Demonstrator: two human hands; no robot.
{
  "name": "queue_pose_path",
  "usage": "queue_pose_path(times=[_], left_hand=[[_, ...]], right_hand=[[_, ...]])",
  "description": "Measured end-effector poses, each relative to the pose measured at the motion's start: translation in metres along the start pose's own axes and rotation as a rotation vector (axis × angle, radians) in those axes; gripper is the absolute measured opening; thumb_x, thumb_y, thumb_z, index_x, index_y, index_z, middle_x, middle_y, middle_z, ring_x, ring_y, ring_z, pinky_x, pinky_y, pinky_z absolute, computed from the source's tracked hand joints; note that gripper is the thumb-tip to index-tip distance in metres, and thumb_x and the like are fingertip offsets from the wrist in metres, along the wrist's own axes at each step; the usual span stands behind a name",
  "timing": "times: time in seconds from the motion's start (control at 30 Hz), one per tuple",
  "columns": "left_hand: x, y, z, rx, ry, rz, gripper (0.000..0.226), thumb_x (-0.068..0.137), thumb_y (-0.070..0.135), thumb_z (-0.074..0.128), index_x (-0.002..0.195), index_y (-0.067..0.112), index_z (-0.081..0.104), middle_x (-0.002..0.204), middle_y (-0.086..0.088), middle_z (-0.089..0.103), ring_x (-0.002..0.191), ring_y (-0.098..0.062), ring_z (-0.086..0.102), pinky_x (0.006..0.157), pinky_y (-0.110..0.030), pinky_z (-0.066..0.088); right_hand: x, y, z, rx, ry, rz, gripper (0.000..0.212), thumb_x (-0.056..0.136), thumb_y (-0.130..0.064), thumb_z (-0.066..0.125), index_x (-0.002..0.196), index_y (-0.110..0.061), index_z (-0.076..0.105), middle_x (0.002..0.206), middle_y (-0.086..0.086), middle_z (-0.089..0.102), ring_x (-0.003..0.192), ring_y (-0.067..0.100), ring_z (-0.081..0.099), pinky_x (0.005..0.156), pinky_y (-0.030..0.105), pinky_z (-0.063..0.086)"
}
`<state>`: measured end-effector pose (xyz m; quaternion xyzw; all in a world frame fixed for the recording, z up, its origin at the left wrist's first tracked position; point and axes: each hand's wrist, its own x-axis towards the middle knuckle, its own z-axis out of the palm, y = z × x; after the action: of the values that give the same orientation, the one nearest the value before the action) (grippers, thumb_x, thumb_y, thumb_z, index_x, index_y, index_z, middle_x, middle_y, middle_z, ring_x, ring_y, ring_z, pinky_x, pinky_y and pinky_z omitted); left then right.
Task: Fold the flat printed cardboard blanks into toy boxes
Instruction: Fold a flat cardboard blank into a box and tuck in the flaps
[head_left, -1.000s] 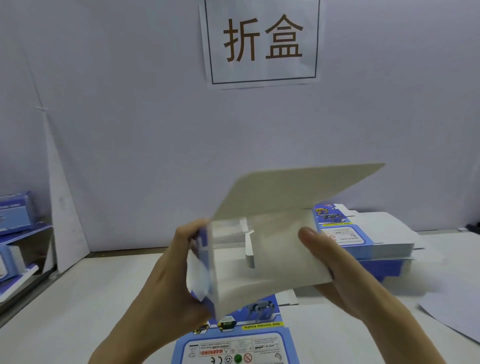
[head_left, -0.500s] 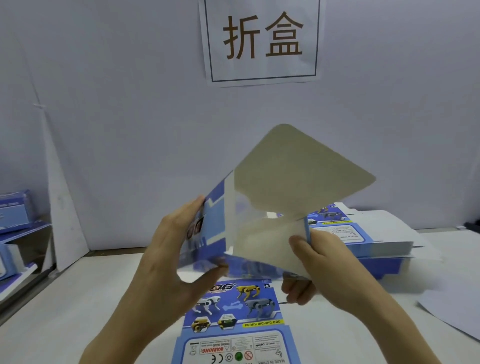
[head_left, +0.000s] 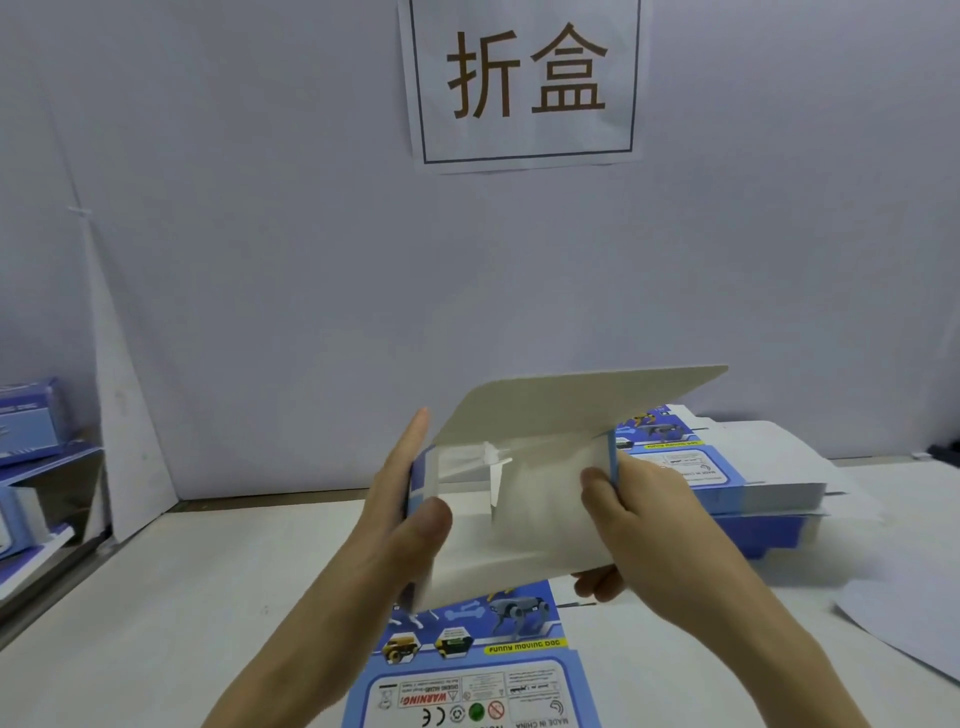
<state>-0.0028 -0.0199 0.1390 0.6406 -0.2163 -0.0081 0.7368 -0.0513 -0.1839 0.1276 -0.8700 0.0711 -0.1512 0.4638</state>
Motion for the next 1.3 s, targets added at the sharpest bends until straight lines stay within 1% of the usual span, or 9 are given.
queue_pose_path(times=[0.07, 0.13, 0.2, 0.3, 0.47, 0.6, 1.07, 1.17, 1.3], left_hand=[[-0.008, -0.002, -0.004, 0.095, -0.029, 0.057, 0.113, 0.029, 0.071, 0.082, 0.12, 0.011, 0.051, 0.1, -0.001, 0.066, 0.083, -0.015, 0.06, 0.084, -0.033, 0.044], [-0.016, -0.01, -0.012, 0.094, -0.031, 0.061, 0.028, 0.082, 0.024, 0.073, 0.1, 0.017, 0.053, 0.079, 0.005, 0.06, 0.065, -0.003, 0.059, 0.066, -0.016, 0.045], [-0.022, -0.015, -0.017, 0.184, -0.016, 0.087, 0.038, 0.092, -0.015, 0.043, 0.089, 0.022, 0.051, 0.073, 0.004, 0.057, 0.056, 0.003, 0.06, 0.054, -0.007, 0.041], [-0.026, -0.019, -0.022, 0.102, -0.075, 0.011, 0.042, 0.069, 0.019, 0.076, 0.098, 0.039, 0.052, 0.076, 0.014, 0.071, 0.063, 0.002, 0.067, 0.046, -0.011, 0.048], [-0.024, -0.026, -0.03, 0.534, 0.156, 0.154, 0.025, 0.086, 0.049, 0.04, 0.089, 0.029, 0.054, 0.069, 0.026, 0.064, 0.062, 0.006, 0.058, 0.052, -0.004, 0.041], [-0.02, -0.03, -0.03, 0.833, 0.464, 0.213, 0.038, 0.101, 0.024, 0.038, 0.064, 0.014, 0.037, 0.046, 0.0, 0.045, 0.045, -0.012, 0.044, 0.044, -0.022, 0.026], [-0.024, -0.025, -0.027, 0.937, 0.355, 0.353, 0.033, 0.095, 0.029, 0.047, 0.065, 0.023, 0.036, 0.044, 0.006, 0.043, 0.045, -0.013, 0.045, 0.049, -0.016, 0.037], [-0.025, -0.018, -0.027, 0.605, 0.333, 0.371, 0.024, 0.088, 0.057, 0.052, 0.094, 0.034, 0.054, 0.076, 0.034, 0.064, 0.078, 0.02, 0.058, 0.061, 0.001, 0.04], [-0.027, -0.02, -0.024, 0.138, 0.358, 0.634, 0.039, 0.088, 0.033, 0.054, 0.126, 0.035, 0.047, 0.126, 0.016, 0.061, 0.121, -0.007, 0.056, 0.093, -0.014, 0.046]], right_hand=[[-0.001, -0.001, 0.0, -0.055, -0.007, -0.019, 0.028, 0.102, -0.024, 0.032, 0.086, -0.008, 0.048, 0.072, 0.014, 0.064, 0.047, 0.015, 0.066, 0.05, 0.032, 0.058], [-0.001, -0.002, -0.001, -0.093, -0.002, -0.028, 0.029, 0.102, -0.027, 0.032, 0.086, -0.009, 0.048, 0.073, 0.012, 0.064, 0.048, 0.014, 0.066, 0.053, 0.033, 0.058], [-0.003, -0.002, -0.001, -0.13, 0.013, -0.047, 0.03, 0.102, -0.028, 0.032, 0.083, -0.009, 0.047, 0.072, 0.011, 0.064, 0.049, 0.014, 0.066, 0.055, 0.035, 0.059], [-0.005, -0.003, 0.003, -0.227, 0.038, -0.116, 0.028, 0.102, -0.031, 0.032, 0.077, -0.022, 0.043, 0.074, 0.008, 0.063, 0.057, 0.018, 0.067, 0.062, 0.041, 0.058], [-0.01, -0.007, 0.012, -0.403, -0.023, -0.186, 0.025, 0.101, -0.042, 0.027, 0.08, -0.033, 0.035, 0.083, 0.003, 0.06, 0.077, 0.021, 0.063, 0.069, 0.04, 0.053], [-0.004, -0.002, 0.017, -0.507, 0.026, -0.229, 0.024, 0.103, -0.028, 0.027, 0.123, -0.02, 0.039, 0.074, -0.001, 0.045, 0.074, 0.022, 0.049, 0.063, 0.032, 0.042], [-0.003, 0.001, 0.017, -0.289, -0.05, -0.183, 0.021, 0.101, -0.042, 0.033, 0.114, -0.029, 0.042, 0.099, 0.005, 0.065, 0.084, 0.021, 0.064, 0.073, 0.04, 0.057], [-0.004, 0.002, 0.012, 0.04, 0.006, -0.105, 0.014, 0.098, -0.032, 0.044, 0.112, -0.034, 0.043, 0.089, 0.009, 0.066, 0.064, 0.025, 0.07, 0.057, 0.037, 0.059], [-0.005, -0.005, 0.006, 0.538, -0.055, 0.132, 0.015, 0.097, -0.013, 0.041, 0.102, -0.014, 0.055, 0.065, 0.02, 0.07, 0.051, 0.031, 0.068, 0.043, 0.03, 0.053]])
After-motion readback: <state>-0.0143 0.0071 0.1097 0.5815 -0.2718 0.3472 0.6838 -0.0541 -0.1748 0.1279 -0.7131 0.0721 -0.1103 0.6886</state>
